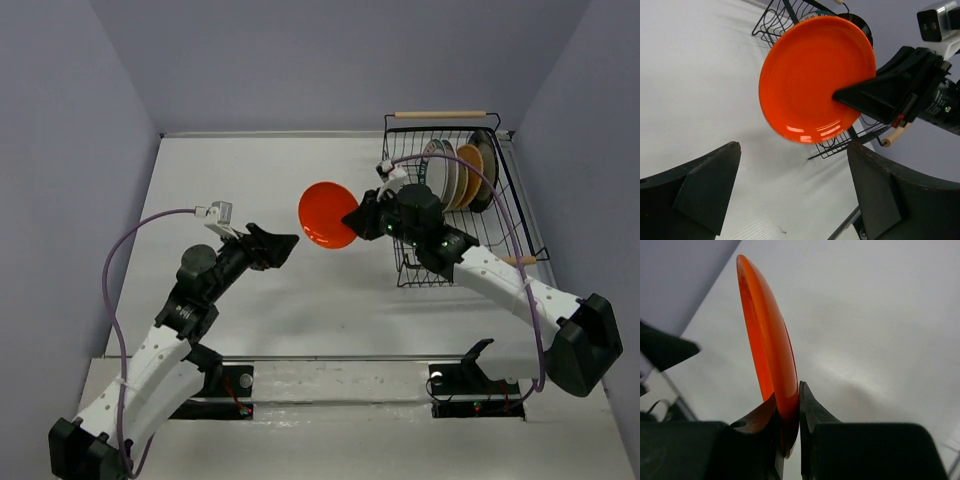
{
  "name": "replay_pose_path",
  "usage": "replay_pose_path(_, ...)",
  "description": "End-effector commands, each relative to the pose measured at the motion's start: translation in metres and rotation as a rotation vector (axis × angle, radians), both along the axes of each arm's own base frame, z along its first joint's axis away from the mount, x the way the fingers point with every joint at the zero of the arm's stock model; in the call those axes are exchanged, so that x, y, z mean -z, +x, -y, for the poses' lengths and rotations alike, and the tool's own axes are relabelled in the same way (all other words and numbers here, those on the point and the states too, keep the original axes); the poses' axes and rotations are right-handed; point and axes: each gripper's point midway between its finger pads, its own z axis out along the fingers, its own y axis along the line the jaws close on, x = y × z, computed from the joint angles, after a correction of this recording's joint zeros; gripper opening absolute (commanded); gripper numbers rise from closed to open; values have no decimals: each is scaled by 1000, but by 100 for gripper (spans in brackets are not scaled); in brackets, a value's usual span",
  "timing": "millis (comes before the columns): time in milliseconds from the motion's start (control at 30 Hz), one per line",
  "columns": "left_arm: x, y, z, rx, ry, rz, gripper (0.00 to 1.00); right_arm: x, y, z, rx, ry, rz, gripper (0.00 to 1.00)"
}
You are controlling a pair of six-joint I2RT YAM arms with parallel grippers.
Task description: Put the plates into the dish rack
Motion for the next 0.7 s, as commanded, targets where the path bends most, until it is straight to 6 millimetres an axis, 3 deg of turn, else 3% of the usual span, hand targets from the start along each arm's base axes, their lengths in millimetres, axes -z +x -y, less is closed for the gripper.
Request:
replay_pose_path(0,-54,-17,-17,-11,130,133,99,-80,62,68,427,-150,305,7)
replay_pose_path(67,-49,-22,-27,-31,207,112,99,-97,89,110,592,-235,367,7)
replay_pose_path(100,-61,-24,-36,-63,246,151,99,-96,109,143,702,-280,359,7)
replay_pose_path(167,-56,-27,-46,-87,310,140,99,-104,128,173,781,-295,361,7)
replay_pose_path(200,-55,-27,-54,-120,333,147,99,-103,135,188,819,-307,354,7)
replay_pose_path(233,-49,-26,-58,-138,361,148,99,-89,141,201,846,-356,316,7)
replay_pose_path(267,-37,-24,-61,-156,367,123,99,-87,148,223,904,-388,310,7)
replay_pose_path(333,-46,-30,-58,-126,356,169,99,-71,161,238,916,-437,277,7)
replay_pose_path(667,-51,-36,-60,-130,333,197,99,-28,207,252,859,-646,231,7)
